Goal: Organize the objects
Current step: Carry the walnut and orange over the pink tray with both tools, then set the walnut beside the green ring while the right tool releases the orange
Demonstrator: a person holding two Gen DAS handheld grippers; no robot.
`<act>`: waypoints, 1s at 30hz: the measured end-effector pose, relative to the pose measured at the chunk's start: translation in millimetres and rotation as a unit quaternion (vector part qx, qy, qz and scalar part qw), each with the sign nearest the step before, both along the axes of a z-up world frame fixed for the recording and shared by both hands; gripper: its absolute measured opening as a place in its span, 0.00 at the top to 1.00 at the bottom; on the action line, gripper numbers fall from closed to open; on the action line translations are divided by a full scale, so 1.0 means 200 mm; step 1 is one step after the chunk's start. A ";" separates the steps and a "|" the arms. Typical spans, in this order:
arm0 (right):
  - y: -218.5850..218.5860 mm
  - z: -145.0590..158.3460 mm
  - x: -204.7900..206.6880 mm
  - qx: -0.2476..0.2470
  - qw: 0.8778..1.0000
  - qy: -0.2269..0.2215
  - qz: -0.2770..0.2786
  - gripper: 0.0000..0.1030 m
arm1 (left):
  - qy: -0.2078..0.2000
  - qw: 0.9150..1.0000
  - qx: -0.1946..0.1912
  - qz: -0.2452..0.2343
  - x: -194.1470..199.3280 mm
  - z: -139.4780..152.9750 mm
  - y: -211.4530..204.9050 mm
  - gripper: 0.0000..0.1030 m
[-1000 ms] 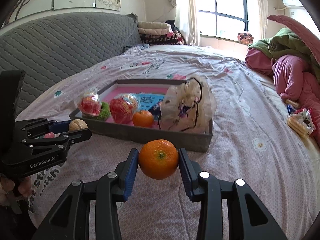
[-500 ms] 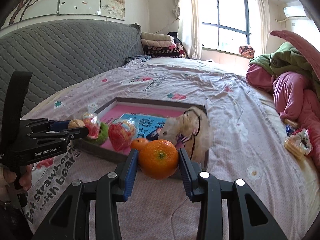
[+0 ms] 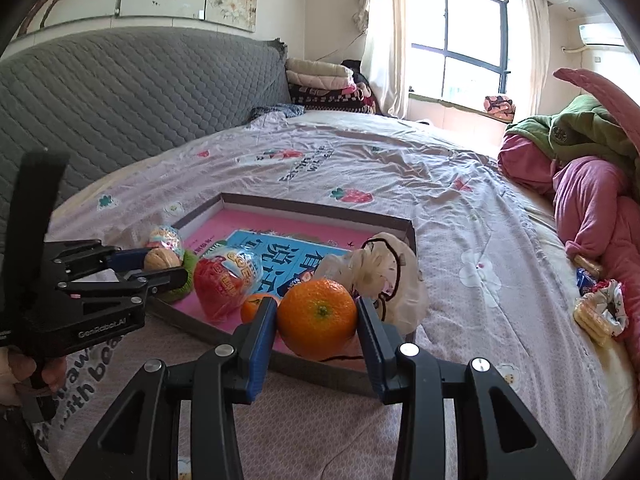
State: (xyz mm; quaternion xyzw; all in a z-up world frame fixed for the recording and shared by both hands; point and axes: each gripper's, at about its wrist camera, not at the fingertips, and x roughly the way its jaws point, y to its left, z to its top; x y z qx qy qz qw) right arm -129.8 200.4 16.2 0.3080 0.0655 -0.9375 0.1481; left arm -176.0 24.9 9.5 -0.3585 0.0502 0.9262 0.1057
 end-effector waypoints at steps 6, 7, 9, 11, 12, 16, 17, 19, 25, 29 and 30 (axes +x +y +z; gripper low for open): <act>-0.01 -0.06 -0.08 0.007 1.000 -0.021 0.000 0.60 | -0.022 1.000 0.006 -0.004 -0.05 -0.07 0.01 0.64; -0.01 -0.07 -0.09 0.008 1.000 -0.022 0.000 0.60 | -0.025 1.000 0.004 -0.004 -0.06 -0.08 0.01 0.64; -0.02 -0.08 -0.11 0.011 1.000 -0.025 0.002 0.60 | -0.030 1.000 0.002 -0.005 -0.08 -0.11 0.02 0.64; -0.02 -0.09 -0.12 0.013 1.000 -0.028 0.005 0.60 | -0.029 1.000 0.001 -0.004 -0.09 -0.11 0.02 0.64; -0.03 -0.10 -0.13 0.015 0.999 -0.030 0.007 0.60 | -0.030 1.000 0.000 -0.004 -0.10 -0.12 0.02 0.64; -0.05 -0.14 -0.16 0.021 0.999 -0.039 0.011 0.60 | -0.029 1.000 -0.002 -0.005 -0.11 -0.13 0.03 0.64; -0.05 -0.15 -0.17 0.020 0.999 -0.043 0.013 0.60 | -0.029 1.000 -0.001 -0.005 -0.11 -0.13 0.03 0.64; -0.05 -0.16 -0.18 0.019 0.998 -0.051 0.014 0.60 | -0.029 1.000 0.000 -0.006 -0.11 -0.13 0.04 0.64; -0.05 -0.19 -0.19 0.012 0.998 -0.064 0.012 0.60 | -0.028 1.000 0.000 -0.006 -0.10 -0.13 0.04 0.64; -0.04 -0.20 -0.19 0.003 0.998 -0.067 0.010 0.60 | -0.028 1.000 -0.001 -0.007 -0.10 -0.13 0.04 0.64; -0.04 -0.20 -0.19 0.001 0.998 -0.069 0.009 0.60 | -0.028 1.000 -0.002 -0.007 -0.10 -0.13 0.04 0.64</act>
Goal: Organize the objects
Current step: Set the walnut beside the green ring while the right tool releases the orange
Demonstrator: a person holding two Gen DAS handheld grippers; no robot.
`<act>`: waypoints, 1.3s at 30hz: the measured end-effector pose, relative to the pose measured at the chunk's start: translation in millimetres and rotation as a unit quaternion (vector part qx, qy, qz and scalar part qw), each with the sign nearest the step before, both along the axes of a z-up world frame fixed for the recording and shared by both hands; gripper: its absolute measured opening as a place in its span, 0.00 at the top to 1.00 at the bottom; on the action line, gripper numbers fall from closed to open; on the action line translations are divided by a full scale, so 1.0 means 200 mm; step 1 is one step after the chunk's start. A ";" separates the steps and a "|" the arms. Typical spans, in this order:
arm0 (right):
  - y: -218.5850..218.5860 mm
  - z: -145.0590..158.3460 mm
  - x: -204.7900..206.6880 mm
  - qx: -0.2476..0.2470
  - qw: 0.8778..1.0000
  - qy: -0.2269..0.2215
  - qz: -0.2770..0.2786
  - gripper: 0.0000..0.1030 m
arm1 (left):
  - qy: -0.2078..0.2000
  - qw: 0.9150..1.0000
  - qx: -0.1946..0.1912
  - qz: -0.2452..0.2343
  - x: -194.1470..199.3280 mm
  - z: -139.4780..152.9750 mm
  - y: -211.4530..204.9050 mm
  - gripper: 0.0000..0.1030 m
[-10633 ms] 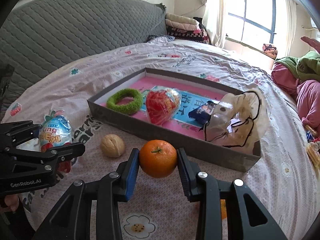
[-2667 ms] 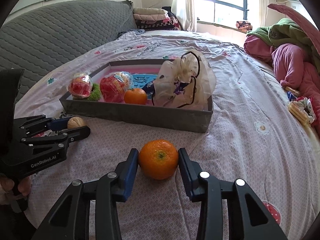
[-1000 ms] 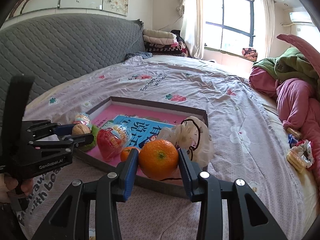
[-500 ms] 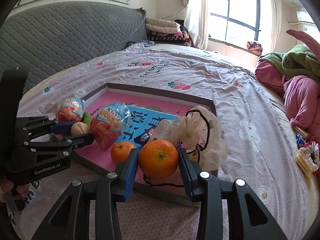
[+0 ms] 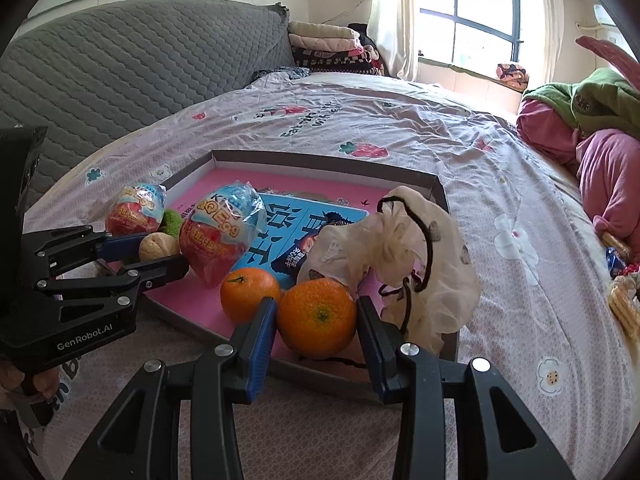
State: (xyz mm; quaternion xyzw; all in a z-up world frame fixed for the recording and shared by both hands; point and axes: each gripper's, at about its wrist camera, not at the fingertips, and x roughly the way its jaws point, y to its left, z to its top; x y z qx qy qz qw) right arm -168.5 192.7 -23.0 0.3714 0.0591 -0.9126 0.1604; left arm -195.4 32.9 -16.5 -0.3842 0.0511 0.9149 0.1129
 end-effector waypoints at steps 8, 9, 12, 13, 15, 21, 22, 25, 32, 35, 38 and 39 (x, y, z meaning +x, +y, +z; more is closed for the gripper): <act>0.01 0.00 0.00 -0.005 1.000 -0.005 -0.005 0.60 | -0.001 1.000 -0.001 0.002 0.01 0.00 0.01 0.62; 0.01 0.01 0.00 -0.004 1.000 -0.005 -0.005 0.60 | -0.002 1.000 -0.001 0.002 0.01 0.00 0.01 0.61; 0.01 0.01 0.01 0.000 1.000 -0.003 -0.008 0.59 | -0.001 1.000 -0.002 0.003 0.01 0.01 0.01 0.60; 0.01 0.01 0.01 0.001 1.000 -0.003 -0.010 0.57 | -0.002 1.000 -0.002 0.004 0.01 0.01 0.01 0.60; 0.02 0.01 0.01 -0.001 1.000 -0.004 -0.013 0.55 | -0.003 1.000 -0.001 0.004 0.01 0.01 0.00 0.59; 0.03 0.01 0.01 -0.003 1.000 -0.005 -0.020 0.51 | -0.004 1.000 0.000 0.007 0.01 0.01 -0.01 0.56; 0.03 0.01 0.02 -0.002 1.000 -0.004 -0.021 0.50 | -0.004 1.000 0.001 0.007 0.01 0.01 -0.01 0.56; 0.03 0.02 0.03 0.000 1.000 -0.002 -0.021 0.50 | -0.004 1.000 0.001 0.007 0.01 0.01 -0.01 0.55; 0.02 0.03 0.05 0.004 1.000 0.005 -0.022 0.46 | -0.003 1.000 0.003 0.007 0.02 0.02 -0.01 0.50; 0.02 0.03 0.06 0.007 1.000 0.008 -0.022 0.46 | -0.003 1.000 0.003 0.006 0.03 0.02 -0.01 0.50; 0.02 0.04 0.06 0.004 1.000 0.011 -0.024 0.46 | -0.004 1.000 0.004 0.005 0.03 0.03 -0.01 0.50; 0.02 0.04 0.07 0.003 1.000 0.012 -0.025 0.46 | -0.005 1.000 0.004 0.005 0.04 0.03 0.00 0.49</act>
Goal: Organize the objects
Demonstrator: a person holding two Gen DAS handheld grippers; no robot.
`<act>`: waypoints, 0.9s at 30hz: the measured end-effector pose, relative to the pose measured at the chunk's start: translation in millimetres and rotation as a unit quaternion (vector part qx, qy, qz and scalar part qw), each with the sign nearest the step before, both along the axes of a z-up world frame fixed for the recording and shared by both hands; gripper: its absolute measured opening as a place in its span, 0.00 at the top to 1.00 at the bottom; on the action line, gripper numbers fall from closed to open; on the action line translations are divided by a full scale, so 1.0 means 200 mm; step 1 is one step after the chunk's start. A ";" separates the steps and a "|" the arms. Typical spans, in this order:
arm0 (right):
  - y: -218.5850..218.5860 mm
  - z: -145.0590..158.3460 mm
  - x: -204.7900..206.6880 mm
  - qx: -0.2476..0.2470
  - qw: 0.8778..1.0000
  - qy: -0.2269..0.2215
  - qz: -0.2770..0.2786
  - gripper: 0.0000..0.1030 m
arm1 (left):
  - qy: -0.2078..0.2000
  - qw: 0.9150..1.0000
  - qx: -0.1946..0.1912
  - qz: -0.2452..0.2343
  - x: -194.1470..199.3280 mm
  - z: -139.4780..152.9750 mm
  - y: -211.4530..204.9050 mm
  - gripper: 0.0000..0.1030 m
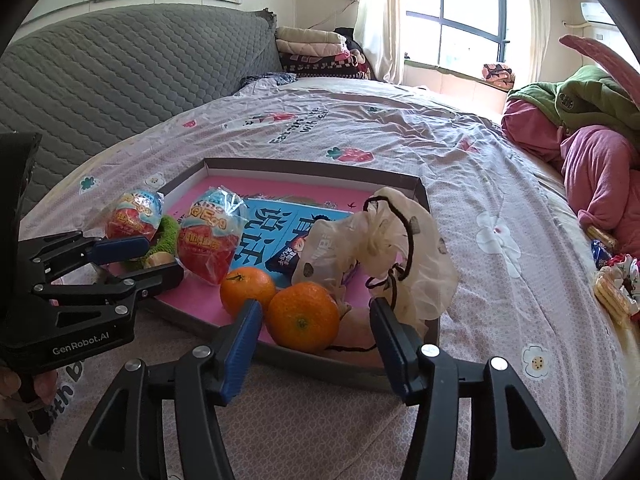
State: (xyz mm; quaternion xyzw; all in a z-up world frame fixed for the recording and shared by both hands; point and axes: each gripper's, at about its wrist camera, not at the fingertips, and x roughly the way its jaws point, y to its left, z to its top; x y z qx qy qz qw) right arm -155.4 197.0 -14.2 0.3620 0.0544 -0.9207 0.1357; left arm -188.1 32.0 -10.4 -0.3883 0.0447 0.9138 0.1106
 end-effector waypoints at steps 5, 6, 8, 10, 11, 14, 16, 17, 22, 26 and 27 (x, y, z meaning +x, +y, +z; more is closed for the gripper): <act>0.00 0.03 0.01 -0.005 1.000 0.011 -0.002 0.45 | 0.002 1.000 0.003 0.001 0.01 0.02 0.00 0.45; 0.00 0.03 0.02 -0.006 1.000 0.014 -0.002 0.45 | 0.004 1.000 0.005 0.001 0.01 0.04 0.00 0.42; 0.00 0.05 0.03 -0.009 1.000 0.022 -0.002 0.44 | 0.009 1.000 0.009 0.003 0.02 0.06 0.00 0.39; 0.00 0.07 0.04 -0.012 1.000 0.029 -0.002 0.42 | 0.014 1.000 0.011 0.004 0.03 0.08 -0.01 0.38; 0.00 0.08 0.04 -0.014 0.999 0.032 -0.002 0.41 | 0.016 1.000 0.013 0.004 0.03 0.09 -0.02 0.38; 0.00 0.10 0.06 -0.016 0.999 0.039 -0.001 0.41 | 0.021 1.000 0.015 0.008 0.04 0.12 -0.02 0.36; 0.00 0.11 0.07 -0.014 0.999 0.045 -0.001 0.41 | 0.023 0.999 0.020 0.009 0.05 0.13 -0.03 0.34; 0.00 0.12 0.07 -0.014 0.999 0.048 -0.002 0.41 | 0.026 0.999 0.022 0.009 0.05 0.15 -0.03 0.34; 0.01 0.16 0.10 -0.024 0.997 0.068 -0.006 0.39 | 0.034 0.999 0.019 0.014 0.07 0.19 -0.05 0.34; 0.02 0.21 0.14 -0.036 0.995 0.095 -0.008 0.36 | 0.040 0.999 0.013 0.028 0.08 0.21 -0.07 0.31; 0.02 0.22 0.14 -0.040 0.994 0.101 -0.007 0.35 | 0.042 0.999 0.014 0.032 0.08 0.22 -0.07 0.27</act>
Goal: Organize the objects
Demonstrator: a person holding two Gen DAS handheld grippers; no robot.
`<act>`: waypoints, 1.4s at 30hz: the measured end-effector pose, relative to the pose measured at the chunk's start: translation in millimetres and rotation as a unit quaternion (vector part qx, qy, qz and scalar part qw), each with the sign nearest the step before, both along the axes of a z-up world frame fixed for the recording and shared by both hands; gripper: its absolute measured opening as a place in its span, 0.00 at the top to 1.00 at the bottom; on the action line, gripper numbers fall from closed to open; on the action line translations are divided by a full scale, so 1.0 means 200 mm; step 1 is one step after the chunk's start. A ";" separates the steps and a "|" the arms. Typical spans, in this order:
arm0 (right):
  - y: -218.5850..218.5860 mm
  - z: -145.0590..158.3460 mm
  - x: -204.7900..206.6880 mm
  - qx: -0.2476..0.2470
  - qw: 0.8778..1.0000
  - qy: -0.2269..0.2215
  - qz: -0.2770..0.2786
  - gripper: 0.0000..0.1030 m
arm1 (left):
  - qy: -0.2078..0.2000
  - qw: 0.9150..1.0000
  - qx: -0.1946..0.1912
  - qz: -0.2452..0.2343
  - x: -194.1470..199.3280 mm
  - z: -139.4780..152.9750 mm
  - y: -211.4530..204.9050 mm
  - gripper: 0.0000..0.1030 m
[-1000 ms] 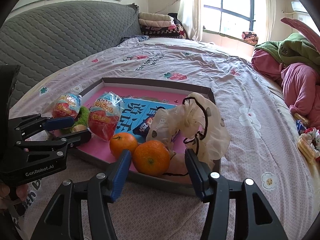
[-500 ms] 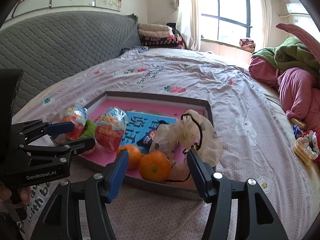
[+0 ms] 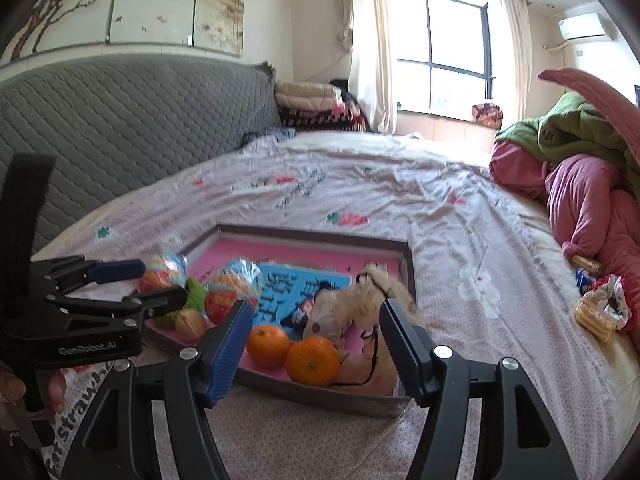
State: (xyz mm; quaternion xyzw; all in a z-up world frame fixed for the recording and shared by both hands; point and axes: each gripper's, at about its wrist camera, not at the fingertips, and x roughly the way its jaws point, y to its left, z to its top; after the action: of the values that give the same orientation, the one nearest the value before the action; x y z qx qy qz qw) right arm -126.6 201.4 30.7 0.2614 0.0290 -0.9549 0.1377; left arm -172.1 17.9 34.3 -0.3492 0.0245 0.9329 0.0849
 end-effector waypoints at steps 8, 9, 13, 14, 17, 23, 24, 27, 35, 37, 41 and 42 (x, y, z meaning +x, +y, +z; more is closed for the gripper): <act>-0.02 0.06 0.04 -0.004 1.000 0.030 0.001 0.28 | 0.003 1.000 -0.018 0.018 0.03 0.03 0.00 0.25; -0.03 0.06 0.05 -0.004 1.000 0.031 0.002 0.27 | 0.005 1.000 -0.020 0.020 0.03 0.03 -0.01 0.25; -0.03 0.07 0.07 -0.005 0.999 0.036 -0.001 0.24 | 0.008 0.999 -0.027 0.032 0.03 0.04 -0.02 0.25; -0.04 0.07 0.08 -0.004 0.999 0.038 -0.003 0.24 | 0.007 0.999 -0.027 0.035 0.03 0.04 -0.02 0.25; -0.05 0.06 0.09 0.002 0.999 0.038 -0.003 0.23 | 0.010 0.999 -0.020 0.044 0.04 0.05 -0.04 0.25; -0.07 0.05 0.12 0.005 0.999 0.040 -0.012 0.23 | 0.011 0.998 -0.014 0.053 0.09 0.07 -0.05 0.24; -0.07 0.05 0.13 0.005 0.999 0.041 -0.015 0.23 | 0.010 0.998 -0.013 0.053 0.10 0.06 -0.05 0.24; -0.07 0.04 0.15 0.003 0.999 0.041 -0.020 0.23 | 0.004 0.998 -0.011 0.060 0.13 0.06 -0.06 0.24; -0.06 0.04 0.22 0.000 0.999 0.041 -0.030 0.23 | -0.018 0.997 -0.009 0.072 0.23 0.01 -0.07 0.24; -0.06 0.04 0.24 -0.005 0.999 0.040 -0.032 0.23 | -0.021 0.997 -0.013 0.071 0.25 0.00 -0.06 0.24; -0.05 0.01 0.29 -0.013 0.999 0.030 -0.033 0.23 | -0.028 0.997 -0.013 0.068 0.30 -0.04 -0.07 0.24; -0.05 0.01 0.29 -0.011 0.999 0.027 -0.034 0.23 | -0.030 0.997 -0.015 0.070 0.31 -0.05 -0.07 0.24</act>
State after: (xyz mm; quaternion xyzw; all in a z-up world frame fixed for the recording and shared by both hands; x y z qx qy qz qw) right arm -67.6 191.0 31.9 0.2345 0.0131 -0.9661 0.1073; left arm -109.6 3.8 24.5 -0.3793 0.0110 0.9251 0.0152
